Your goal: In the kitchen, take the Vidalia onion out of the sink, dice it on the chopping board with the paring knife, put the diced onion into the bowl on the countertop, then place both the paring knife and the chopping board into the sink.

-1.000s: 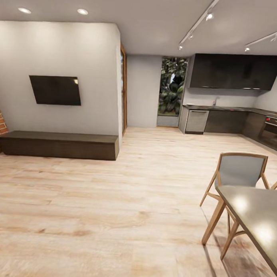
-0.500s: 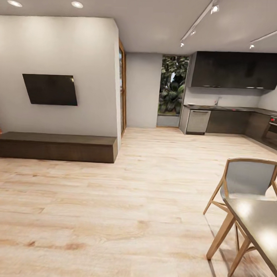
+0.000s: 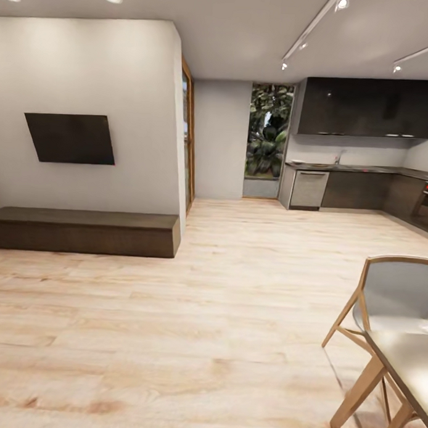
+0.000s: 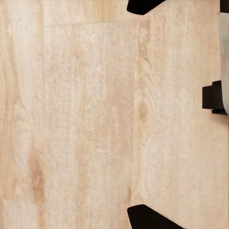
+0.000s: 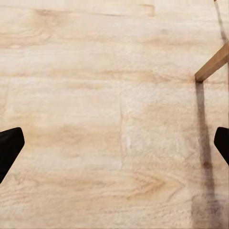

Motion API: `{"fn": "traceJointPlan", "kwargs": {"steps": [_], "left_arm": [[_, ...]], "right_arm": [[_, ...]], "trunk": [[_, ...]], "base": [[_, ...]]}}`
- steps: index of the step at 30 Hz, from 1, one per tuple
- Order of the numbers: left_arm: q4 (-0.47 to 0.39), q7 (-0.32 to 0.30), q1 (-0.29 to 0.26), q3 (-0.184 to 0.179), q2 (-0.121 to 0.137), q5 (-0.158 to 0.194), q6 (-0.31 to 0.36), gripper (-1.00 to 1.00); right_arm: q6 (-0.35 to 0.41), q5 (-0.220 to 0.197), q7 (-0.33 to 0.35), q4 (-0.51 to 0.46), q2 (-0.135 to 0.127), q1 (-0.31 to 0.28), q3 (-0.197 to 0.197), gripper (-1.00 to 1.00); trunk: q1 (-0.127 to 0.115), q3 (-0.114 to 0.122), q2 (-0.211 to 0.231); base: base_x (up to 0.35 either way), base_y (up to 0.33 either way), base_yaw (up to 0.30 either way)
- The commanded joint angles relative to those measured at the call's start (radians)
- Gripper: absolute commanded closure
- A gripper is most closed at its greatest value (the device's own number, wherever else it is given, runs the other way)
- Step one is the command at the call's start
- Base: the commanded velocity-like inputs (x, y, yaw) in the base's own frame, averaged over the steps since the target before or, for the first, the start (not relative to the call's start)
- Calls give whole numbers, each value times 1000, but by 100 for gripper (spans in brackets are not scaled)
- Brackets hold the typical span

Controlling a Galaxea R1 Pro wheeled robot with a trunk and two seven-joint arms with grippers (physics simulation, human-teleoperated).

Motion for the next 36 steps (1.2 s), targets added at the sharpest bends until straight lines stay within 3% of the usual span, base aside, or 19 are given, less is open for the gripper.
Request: {"fn": "traceJointPlan", "kwargs": {"steps": [1,4,10,36], "left_arm": [[-1,0,0,-1,0,0,-1,-100],[-2,0,0,-3,0,0,-1,-100],[-1,0,0,-3,0,0,-1,-100],[9,0,0,-4,-7,-2,-1,-100]], "right_arm": [[-2,1,-3,13,0,-1,1,-100],[0,0,-2,147,2,-1,1,-100],[1,-1,-2,232,4,-1,1,-100],[0,-1,-2,244,4,-1,1,-100]], "trunk": [[1,-1,0],[1,-1,0],[1,-1,0],[1,-1,0]], "base": [[329,0,0],[329,0,0],[329,0,0],[319,-9,0]]}}
